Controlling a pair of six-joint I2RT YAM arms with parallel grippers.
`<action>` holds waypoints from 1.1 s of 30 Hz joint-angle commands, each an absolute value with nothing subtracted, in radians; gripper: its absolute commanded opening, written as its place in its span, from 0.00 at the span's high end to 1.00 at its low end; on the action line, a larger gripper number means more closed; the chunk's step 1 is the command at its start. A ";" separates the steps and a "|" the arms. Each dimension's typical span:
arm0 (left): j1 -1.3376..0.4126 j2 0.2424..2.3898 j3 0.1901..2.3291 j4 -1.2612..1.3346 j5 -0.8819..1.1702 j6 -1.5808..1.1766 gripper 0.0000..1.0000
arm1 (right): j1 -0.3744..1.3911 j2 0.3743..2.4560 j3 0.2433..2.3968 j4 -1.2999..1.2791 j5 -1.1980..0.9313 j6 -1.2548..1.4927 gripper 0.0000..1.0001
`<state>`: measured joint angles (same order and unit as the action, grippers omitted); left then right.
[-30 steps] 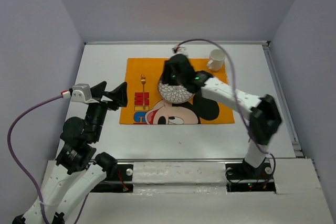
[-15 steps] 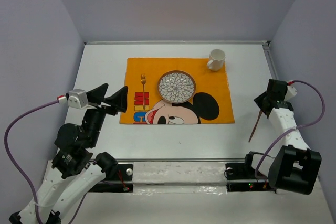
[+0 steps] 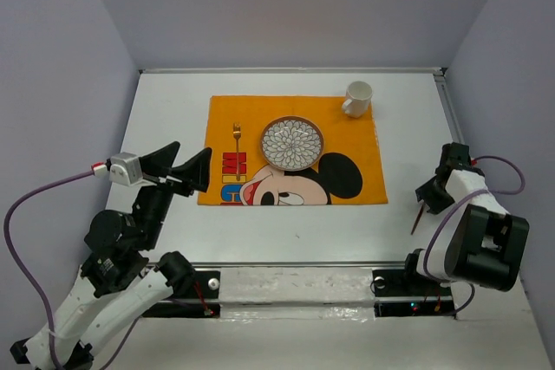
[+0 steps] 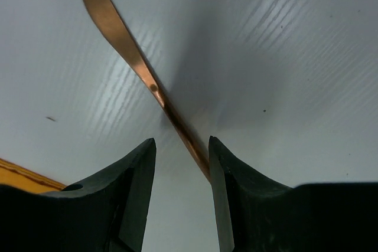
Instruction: Set the dinner table for one person
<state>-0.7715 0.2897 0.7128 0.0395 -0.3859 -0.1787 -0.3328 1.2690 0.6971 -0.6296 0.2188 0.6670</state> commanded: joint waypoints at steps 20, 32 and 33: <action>-0.818 0.261 0.727 0.080 -0.466 -0.133 0.01 | -0.325 1.469 0.727 -0.534 0.121 0.604 1.00; -0.818 0.324 0.719 0.080 -0.486 -0.124 0.01 | 0.007 1.301 0.977 -0.592 0.368 0.477 1.00; -0.816 0.328 0.719 0.080 -0.488 -0.123 0.01 | 0.067 1.289 0.991 -0.592 0.351 0.471 1.00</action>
